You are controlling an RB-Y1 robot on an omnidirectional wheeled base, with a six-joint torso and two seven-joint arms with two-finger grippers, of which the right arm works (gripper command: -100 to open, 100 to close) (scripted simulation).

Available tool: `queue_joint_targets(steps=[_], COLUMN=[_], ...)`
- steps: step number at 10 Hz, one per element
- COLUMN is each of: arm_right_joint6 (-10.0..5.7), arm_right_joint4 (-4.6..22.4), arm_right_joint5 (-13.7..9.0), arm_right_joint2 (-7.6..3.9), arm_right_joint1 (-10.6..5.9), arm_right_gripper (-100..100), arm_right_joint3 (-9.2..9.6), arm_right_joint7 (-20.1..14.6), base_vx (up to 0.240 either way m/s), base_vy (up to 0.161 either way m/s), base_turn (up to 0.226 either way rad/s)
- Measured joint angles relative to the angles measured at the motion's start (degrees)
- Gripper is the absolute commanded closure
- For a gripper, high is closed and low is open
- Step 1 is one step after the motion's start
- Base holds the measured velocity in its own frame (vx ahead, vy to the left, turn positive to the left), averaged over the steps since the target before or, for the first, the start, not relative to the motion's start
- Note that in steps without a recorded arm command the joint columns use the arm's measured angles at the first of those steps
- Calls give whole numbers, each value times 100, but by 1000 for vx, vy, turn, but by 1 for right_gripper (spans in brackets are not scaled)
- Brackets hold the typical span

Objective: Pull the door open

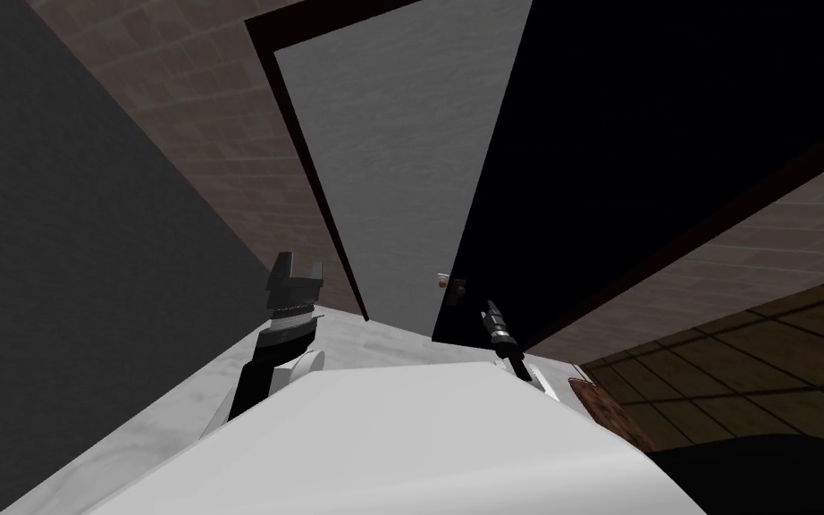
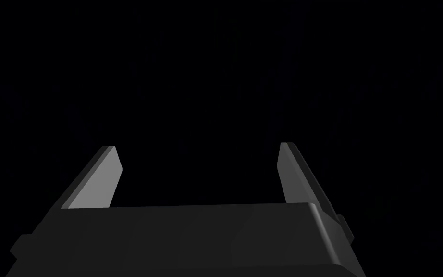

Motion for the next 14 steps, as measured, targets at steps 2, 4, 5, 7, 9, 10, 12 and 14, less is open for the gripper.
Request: queue_joint_targets(steps=[2, 4, 5, 7, 9, 10, 12, 14], arm_right_joint6=[-13, -39, -38, -44, -35, -32, -26, -47], arm_right_joint4=[-56, -64, -64, -74, -62, -58, -89, -127], arm_right_joint5=[3, 23, 21, 19, 19, 20, 13, 27], arm_right_joint2=[26, 81, 76, 68, 69, 71, 28, 10], arm_right_joint1=[-63, -172, -167, -175, -159, -154, -26, 42], arm_right_gripper=[-100, 100, 100, 100, 100, -100, -100, -100], arm_right_joint3=[80, 160, 153, 144, 141, 143, 92, 115], arm_right_joint7=[-3, 20, 17, 15, 15, 15, -22, -61], base_vx=[218, 48, -36, -29, -10, -138, -223, -182], base_vy=[70, 22, -25, -13, -4, -51, -48, 68], base_turn=[143, 1, -1, 1, -7, -129, -35, 32])
